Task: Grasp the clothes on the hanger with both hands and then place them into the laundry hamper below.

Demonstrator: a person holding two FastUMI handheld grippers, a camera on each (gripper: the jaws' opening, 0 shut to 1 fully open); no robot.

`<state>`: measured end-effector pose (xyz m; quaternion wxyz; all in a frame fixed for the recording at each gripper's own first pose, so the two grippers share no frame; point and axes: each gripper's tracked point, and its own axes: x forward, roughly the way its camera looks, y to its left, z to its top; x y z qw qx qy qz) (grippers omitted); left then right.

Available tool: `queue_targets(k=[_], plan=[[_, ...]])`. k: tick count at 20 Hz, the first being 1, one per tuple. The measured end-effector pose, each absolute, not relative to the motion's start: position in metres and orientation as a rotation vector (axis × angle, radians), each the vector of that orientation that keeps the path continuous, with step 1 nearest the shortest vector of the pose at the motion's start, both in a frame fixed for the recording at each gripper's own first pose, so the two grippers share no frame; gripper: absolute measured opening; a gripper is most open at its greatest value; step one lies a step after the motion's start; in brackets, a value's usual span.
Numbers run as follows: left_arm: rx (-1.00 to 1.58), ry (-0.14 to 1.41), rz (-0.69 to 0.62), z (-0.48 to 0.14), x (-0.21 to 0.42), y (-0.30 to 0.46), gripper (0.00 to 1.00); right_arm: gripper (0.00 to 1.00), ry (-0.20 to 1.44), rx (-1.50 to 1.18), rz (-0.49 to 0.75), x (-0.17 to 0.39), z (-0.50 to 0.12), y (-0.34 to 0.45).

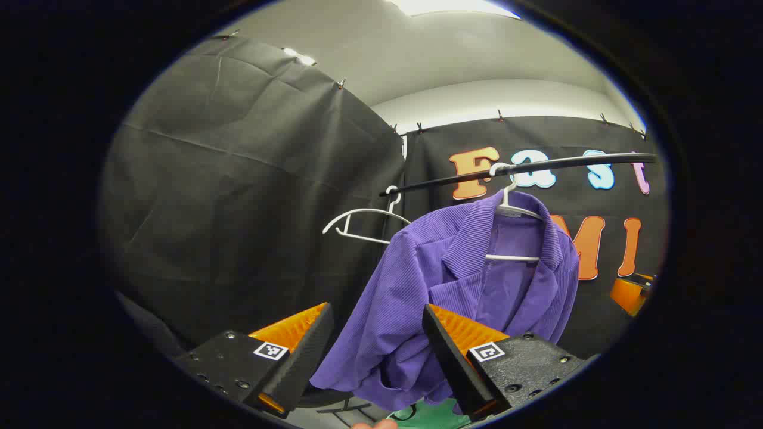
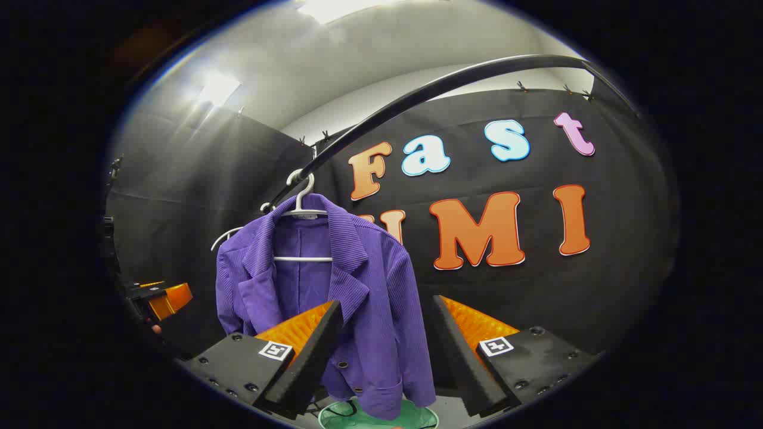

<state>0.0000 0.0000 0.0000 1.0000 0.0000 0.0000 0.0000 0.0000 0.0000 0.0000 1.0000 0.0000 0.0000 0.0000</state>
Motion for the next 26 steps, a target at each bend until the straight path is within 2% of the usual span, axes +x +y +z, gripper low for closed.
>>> queue_targets(k=[1,3,4,11,12,14,15,18,19,20,23,24,26], plan=[[0.000,-0.008,0.002,0.002,0.001,0.001,0.92,0.93,-0.004,0.003,0.003,0.002,0.001,0.002],[0.001,-0.019,0.005,0.006,0.000,0.002,0.92,0.93,-0.008,0.001,0.006,0.005,0.001,0.003],[0.001,-0.021,0.003,0.005,0.000,0.002,0.92,0.98,-0.011,0.001,0.008,0.006,0.001,0.004],[-0.001,-0.008,0.014,0.002,-0.001,0.007,0.92,0.98,-0.011,-0.003,0.035,0.008,-0.001,0.013],[0.000,-0.009,0.015,0.003,-0.001,0.007,0.92,0.95,-0.010,-0.002,0.039,0.007,-0.002,0.013],[0.002,-0.011,0.015,0.003,-0.002,0.008,0.92,0.98,-0.008,0.005,0.042,0.007,-0.003,0.016],[0.003,-0.012,0.016,0.004,-0.001,0.008,0.92,0.93,-0.005,0.011,0.048,0.007,-0.004,0.018],[0.007,-0.015,0.017,0.005,-0.003,0.007,0.92,0.93,-0.004,0.015,0.058,0.006,-0.004,0.020],[0.006,-0.017,0.015,0.007,-0.004,0.006,0.92,0.98,-0.006,0.014,0.058,0.005,-0.003,0.019],[0.007,-0.020,0.014,0.007,-0.005,0.007,0.92,0.93,-0.010,0.014,0.055,0.005,-0.002,0.018],[0.011,-0.027,0.011,0.010,-0.007,0.004,0.92,0.93,-0.019,0.014,0.042,0.004,0.001,0.012],[0.012,-0.030,0.011,0.011,-0.008,0.004,0.92,0.98,-0.022,0.014,0.038,0.004,0.002,0.010],[0.012,-0.033,0.010,0.013,-0.010,0.003,0.92,0.98,-0.025,0.014,0.035,0.004,0.004,0.008]])
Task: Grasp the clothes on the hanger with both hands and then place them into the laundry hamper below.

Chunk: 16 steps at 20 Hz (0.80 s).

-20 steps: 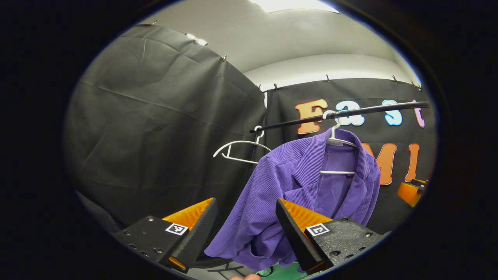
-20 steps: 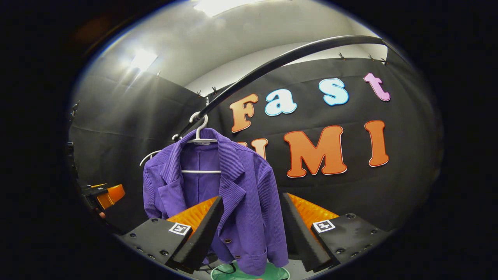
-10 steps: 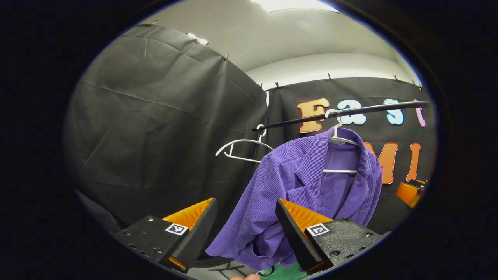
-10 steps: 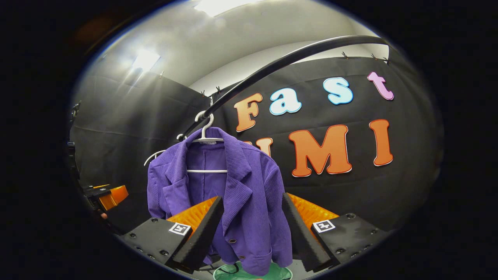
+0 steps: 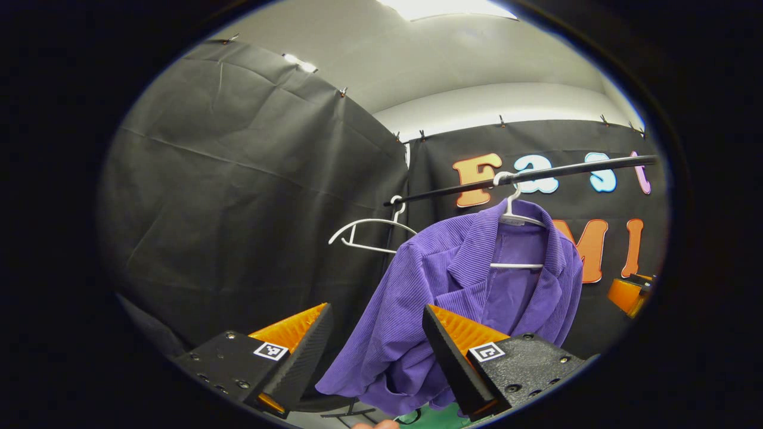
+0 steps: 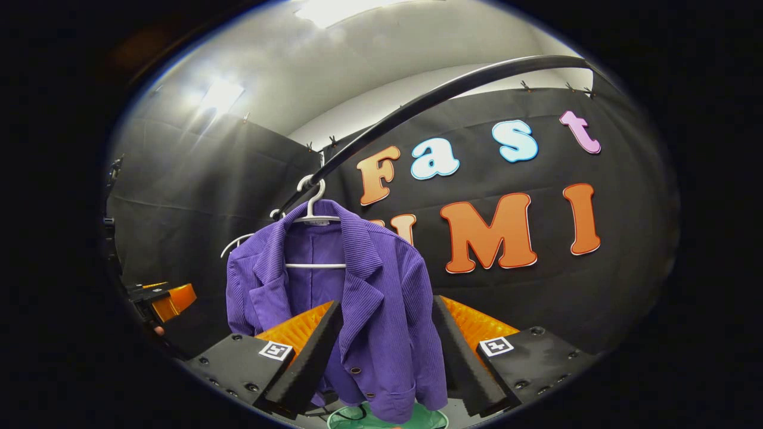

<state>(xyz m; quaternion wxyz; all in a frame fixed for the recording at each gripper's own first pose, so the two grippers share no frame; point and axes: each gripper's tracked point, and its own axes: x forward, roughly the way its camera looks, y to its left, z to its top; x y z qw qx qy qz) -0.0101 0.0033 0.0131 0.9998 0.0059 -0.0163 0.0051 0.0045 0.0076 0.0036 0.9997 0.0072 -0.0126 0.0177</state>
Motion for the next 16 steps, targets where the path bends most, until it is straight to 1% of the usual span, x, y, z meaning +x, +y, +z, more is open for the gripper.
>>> queue_targets(k=[2,3,6,10,12,13,16], plan=[[0.018,-0.038,0.010,0.016,-0.011,0.003,0.92,1.00,-0.037,0.012,0.046,0.005,0.010,0.008],[0.021,-0.039,0.009,0.017,-0.012,0.002,0.92,0.92,-0.052,0.008,0.052,0.006,0.016,0.009],[-0.002,-0.058,0.006,0.027,-0.012,-0.001,0.92,0.92,-0.086,-0.001,0.080,0.016,0.028,0.017],[-0.030,-0.085,0.008,0.032,-0.006,-0.008,0.92,0.93,-0.024,0.077,0.142,0.039,-0.003,0.042],[-0.037,-0.073,-0.008,0.027,-0.007,-0.016,0.92,0.93,0.007,0.087,0.135,0.056,-0.020,0.040],[-0.039,-0.065,-0.011,0.025,-0.009,-0.019,0.92,0.98,0.020,0.081,0.129,0.065,-0.029,0.038],[-0.028,-0.041,-0.006,0.018,-0.023,-0.022,0.92,1.00,0.072,0.062,0.136,0.094,-0.054,0.051]])
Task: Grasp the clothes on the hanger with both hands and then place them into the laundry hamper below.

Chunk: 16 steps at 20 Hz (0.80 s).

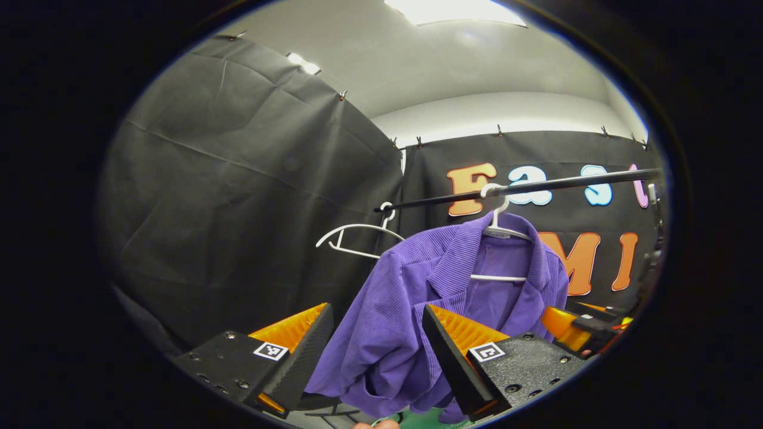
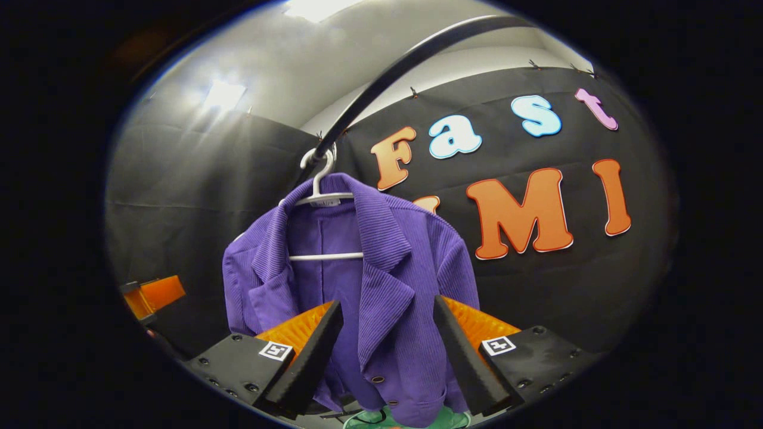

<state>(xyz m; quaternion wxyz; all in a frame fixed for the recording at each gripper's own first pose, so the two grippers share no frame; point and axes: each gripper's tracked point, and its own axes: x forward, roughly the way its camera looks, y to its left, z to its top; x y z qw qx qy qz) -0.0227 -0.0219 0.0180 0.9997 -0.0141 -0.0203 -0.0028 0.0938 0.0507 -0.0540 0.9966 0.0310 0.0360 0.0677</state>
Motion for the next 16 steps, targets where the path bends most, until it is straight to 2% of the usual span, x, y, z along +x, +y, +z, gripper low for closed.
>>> queue_targets(k=[4,5,8,11,12,13,14,15,16], plan=[[0.002,-0.023,0.054,0.016,-0.053,-0.015,0.92,1.00,0.104,0.027,0.122,0.140,-0.088,0.068],[0.012,-0.016,0.076,0.015,-0.063,-0.012,0.92,0.92,0.115,0.011,0.113,0.153,-0.094,0.069],[0.056,-0.018,0.135,0.018,-0.091,-0.005,0.92,0.93,0.166,0.012,0.075,0.174,-0.111,0.057],[0.082,-0.010,0.178,0.016,-0.101,-0.008,0.92,0.24,0.174,0.083,0.087,0.178,-0.106,0.042],[0.069,0.003,0.179,0.011,-0.100,-0.012,0.92,0.29,0.172,0.106,0.109,0.172,-0.103,0.041],[0.050,0.016,0.172,0.007,-0.099,-0.018,0.95,0.18,0.166,0.121,0.133,0.167,-0.100,0.041],[0.031,0.023,0.159,0.004,-0.097,-0.026,0.92,0.18,0.154,0.122,0.141,0.163,-0.094,0.038],[0.016,0.030,0.141,0.002,-0.092,-0.035,0.92,0.12,0.134,0.108,0.130,0.158,-0.089,0.030],[0.007,0.033,0.116,0.000,-0.084,-0.045,0.92,0.18,0.108,0.094,0.109,0.153,-0.081,0.020]])
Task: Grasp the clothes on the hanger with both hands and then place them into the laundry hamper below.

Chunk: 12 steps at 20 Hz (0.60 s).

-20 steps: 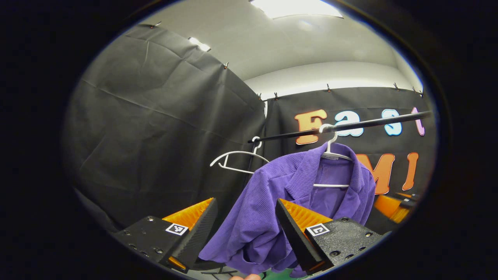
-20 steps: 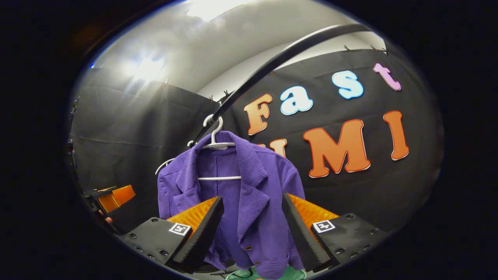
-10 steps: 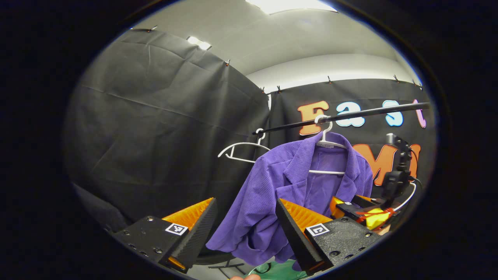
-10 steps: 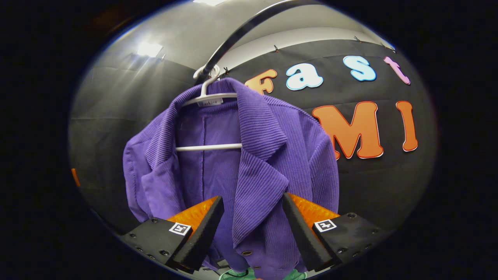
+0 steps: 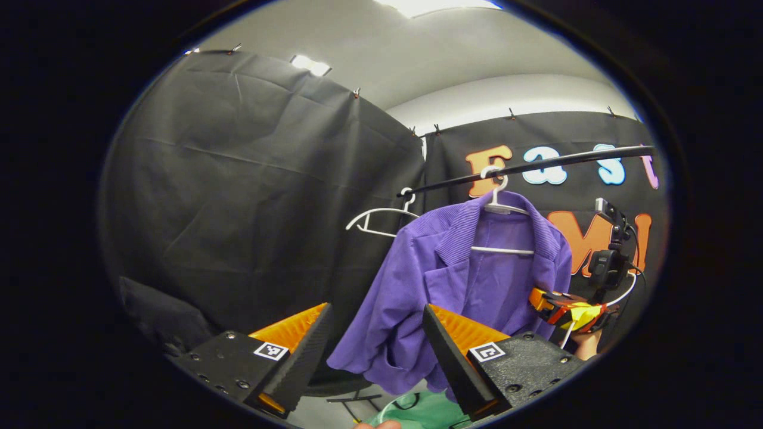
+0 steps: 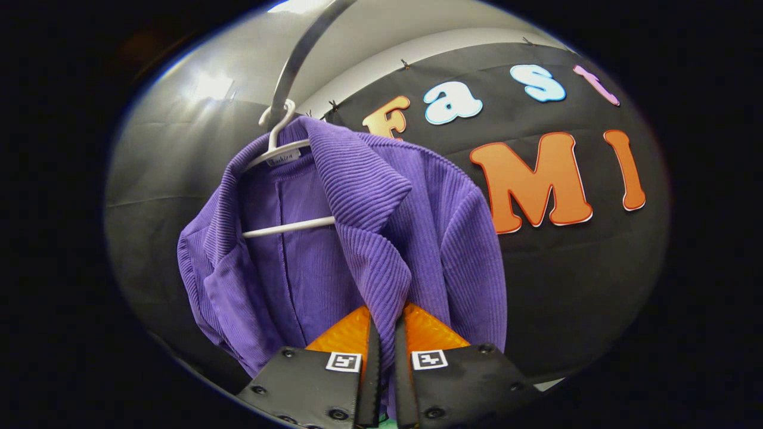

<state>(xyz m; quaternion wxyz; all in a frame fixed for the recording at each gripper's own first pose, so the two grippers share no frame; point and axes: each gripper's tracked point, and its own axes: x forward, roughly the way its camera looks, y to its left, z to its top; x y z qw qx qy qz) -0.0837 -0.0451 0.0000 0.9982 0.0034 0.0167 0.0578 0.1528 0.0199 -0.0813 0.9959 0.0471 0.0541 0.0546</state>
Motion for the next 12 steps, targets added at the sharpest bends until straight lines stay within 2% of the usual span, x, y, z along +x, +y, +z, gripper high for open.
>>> queue_targets(k=[1,2,3,4,5,6,10,11,12], plan=[[0.004,0.038,0.085,-0.003,-0.070,-0.056,0.93,0.09,0.086,0.087,0.098,0.146,-0.074,0.014],[0.003,0.038,0.055,-0.005,-0.056,-0.067,0.93,0.09,0.063,0.083,0.094,0.142,-0.067,0.012],[-0.001,0.035,0.020,-0.008,-0.040,-0.080,0.93,0.02,0.044,0.080,0.092,0.138,-0.060,0.010],[-0.010,0.031,-0.025,-0.012,-0.023,-0.094,0.93,0.02,0.030,0.078,0.089,0.133,-0.055,0.008],[-0.023,0.030,-0.070,-0.016,-0.005,-0.108,0.95,0.09,0.021,0.074,0.083,0.128,-0.052,0.005],[-0.039,0.034,-0.105,-0.022,0.011,-0.119,0.93,0.09,0.012,0.067,0.077,0.124,-0.047,0.003],[-0.088,0.066,-0.220,-0.055,0.071,-0.161,0.95,0.09,-0.029,0.022,0.040,0.111,-0.032,-0.007],[-0.086,0.079,-0.233,-0.065,0.081,-0.168,0.93,0.09,-0.038,0.011,0.024,0.111,-0.027,-0.010],[-0.075,0.078,-0.227,-0.074,0.091,-0.169,0.95,0.09,-0.046,0.004,0.011,0.110,-0.023,-0.011]])
